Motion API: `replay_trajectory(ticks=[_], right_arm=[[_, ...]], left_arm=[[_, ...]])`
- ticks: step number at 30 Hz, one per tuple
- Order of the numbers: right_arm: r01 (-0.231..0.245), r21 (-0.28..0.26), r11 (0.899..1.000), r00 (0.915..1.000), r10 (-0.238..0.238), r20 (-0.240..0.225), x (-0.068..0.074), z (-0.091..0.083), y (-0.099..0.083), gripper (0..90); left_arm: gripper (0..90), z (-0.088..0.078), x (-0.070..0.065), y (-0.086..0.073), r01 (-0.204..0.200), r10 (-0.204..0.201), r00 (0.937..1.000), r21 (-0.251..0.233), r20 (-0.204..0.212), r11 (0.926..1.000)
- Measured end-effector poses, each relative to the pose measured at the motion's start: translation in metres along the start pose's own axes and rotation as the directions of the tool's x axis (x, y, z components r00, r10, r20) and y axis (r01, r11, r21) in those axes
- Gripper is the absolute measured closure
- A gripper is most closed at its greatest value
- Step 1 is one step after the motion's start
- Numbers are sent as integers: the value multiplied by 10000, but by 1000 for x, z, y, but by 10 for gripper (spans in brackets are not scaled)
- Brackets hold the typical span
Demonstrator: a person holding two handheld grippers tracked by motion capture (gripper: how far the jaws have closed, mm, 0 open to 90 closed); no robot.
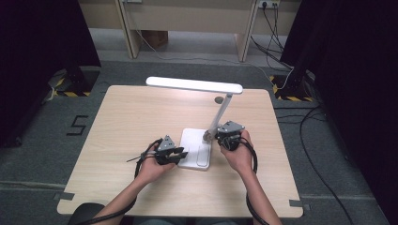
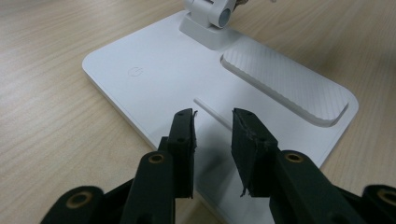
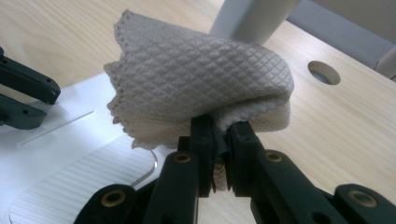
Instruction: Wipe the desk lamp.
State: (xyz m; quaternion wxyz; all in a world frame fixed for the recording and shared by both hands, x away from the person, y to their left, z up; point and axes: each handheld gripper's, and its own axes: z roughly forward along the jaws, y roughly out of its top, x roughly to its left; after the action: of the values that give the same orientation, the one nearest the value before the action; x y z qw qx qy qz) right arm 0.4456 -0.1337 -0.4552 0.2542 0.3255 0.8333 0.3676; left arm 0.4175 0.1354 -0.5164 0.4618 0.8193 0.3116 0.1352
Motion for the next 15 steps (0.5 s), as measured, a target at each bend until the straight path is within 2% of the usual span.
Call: replay_trajectory(ticks=[9, 15], right_arm=[[0, 165, 9999, 9999, 1, -111, 5, 9, -7, 834], [95, 398, 9992, 9993, -80, -370, 11, 18, -14, 834]], left_arm=[[691, 0, 0, 0, -13, 13, 10000, 7, -28, 10000], [691, 0, 0, 0, -2, 2, 10000, -2, -48, 10000]])
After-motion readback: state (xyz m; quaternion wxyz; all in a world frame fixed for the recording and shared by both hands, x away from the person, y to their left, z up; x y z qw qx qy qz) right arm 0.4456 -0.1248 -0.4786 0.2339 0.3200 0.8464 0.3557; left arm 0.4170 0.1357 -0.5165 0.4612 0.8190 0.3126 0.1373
